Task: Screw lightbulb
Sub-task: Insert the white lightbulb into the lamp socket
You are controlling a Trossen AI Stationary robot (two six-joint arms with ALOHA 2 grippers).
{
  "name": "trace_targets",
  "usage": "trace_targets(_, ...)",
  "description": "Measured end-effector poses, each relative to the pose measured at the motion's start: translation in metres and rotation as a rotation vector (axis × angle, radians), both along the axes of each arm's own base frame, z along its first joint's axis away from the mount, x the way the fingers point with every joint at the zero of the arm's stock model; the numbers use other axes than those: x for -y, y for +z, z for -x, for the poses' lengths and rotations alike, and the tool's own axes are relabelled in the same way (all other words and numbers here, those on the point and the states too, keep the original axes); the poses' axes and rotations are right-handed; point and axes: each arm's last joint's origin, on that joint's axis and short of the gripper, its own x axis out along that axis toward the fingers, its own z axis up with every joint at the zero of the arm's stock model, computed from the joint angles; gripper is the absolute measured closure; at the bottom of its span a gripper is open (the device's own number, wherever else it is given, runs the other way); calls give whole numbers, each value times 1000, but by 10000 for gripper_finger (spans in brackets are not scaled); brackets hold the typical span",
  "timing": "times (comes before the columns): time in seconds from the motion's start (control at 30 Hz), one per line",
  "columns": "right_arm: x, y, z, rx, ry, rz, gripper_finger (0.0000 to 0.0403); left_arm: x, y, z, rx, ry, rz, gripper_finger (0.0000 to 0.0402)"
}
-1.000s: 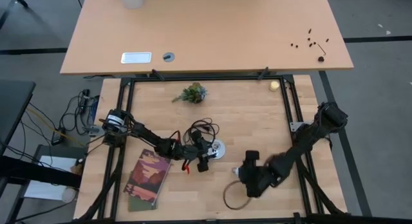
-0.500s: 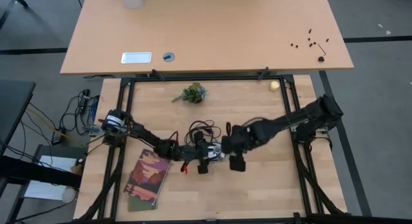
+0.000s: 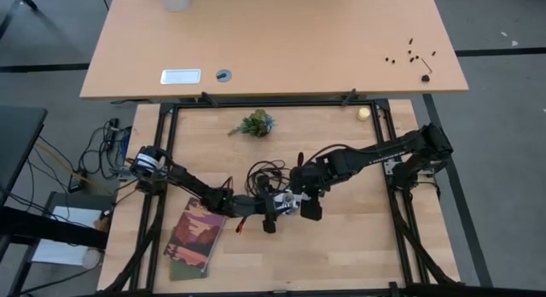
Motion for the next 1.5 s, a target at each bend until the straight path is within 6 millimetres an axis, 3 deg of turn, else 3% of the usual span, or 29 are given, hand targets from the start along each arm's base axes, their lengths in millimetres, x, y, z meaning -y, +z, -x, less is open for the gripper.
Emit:
trace_targets(0.7,15,1,-5,1,-101,-91,129,11,8,1,49,27,-84,149)
trace_targets(1.07,24,6,-16,113,-157,-85,129,13,10,2,59,27,-106,149)
trace_targets(1.5,17,9,-22,210,-80,-41,129,26,12,9,95,131,-27,149)
